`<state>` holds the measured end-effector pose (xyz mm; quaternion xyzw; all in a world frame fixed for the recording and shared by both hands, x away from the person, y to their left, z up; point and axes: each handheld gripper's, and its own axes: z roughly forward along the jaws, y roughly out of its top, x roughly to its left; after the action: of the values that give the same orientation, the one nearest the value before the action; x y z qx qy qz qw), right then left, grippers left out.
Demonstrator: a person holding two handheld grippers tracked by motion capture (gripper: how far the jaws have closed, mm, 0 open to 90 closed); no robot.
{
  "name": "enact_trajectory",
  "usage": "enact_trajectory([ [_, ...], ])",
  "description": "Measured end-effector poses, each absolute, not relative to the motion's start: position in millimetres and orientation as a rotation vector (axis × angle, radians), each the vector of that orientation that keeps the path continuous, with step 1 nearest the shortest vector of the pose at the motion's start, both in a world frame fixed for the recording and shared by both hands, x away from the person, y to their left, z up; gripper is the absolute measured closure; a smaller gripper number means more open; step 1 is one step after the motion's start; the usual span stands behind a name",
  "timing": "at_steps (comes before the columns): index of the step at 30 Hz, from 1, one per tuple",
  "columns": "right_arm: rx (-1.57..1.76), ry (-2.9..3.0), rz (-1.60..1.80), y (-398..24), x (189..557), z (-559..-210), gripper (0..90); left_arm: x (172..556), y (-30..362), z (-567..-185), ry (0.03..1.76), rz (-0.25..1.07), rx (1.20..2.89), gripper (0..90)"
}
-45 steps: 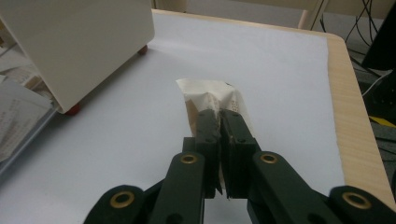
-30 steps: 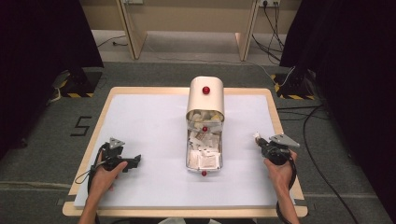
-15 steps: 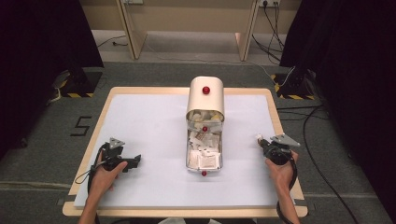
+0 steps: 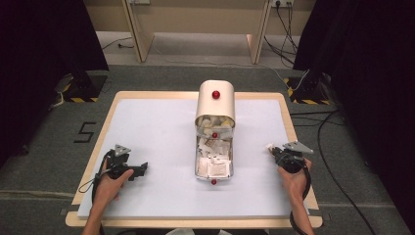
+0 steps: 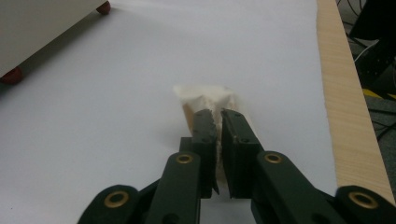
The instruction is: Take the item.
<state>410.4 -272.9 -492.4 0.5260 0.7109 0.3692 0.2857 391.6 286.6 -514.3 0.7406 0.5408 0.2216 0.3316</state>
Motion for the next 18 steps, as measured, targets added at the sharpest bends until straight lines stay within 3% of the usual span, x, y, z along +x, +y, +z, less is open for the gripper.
enact_trajectory([
  [3,1.413,1.885,1.003,-273,410,-490,71.3,392,287,-514,1.413,0.579,1.935,0.0],
  [18,1.418,1.829,1.043,-277,406,-479,65.7,392,287,-514,1.413,0.58,1.935,0.0],
])
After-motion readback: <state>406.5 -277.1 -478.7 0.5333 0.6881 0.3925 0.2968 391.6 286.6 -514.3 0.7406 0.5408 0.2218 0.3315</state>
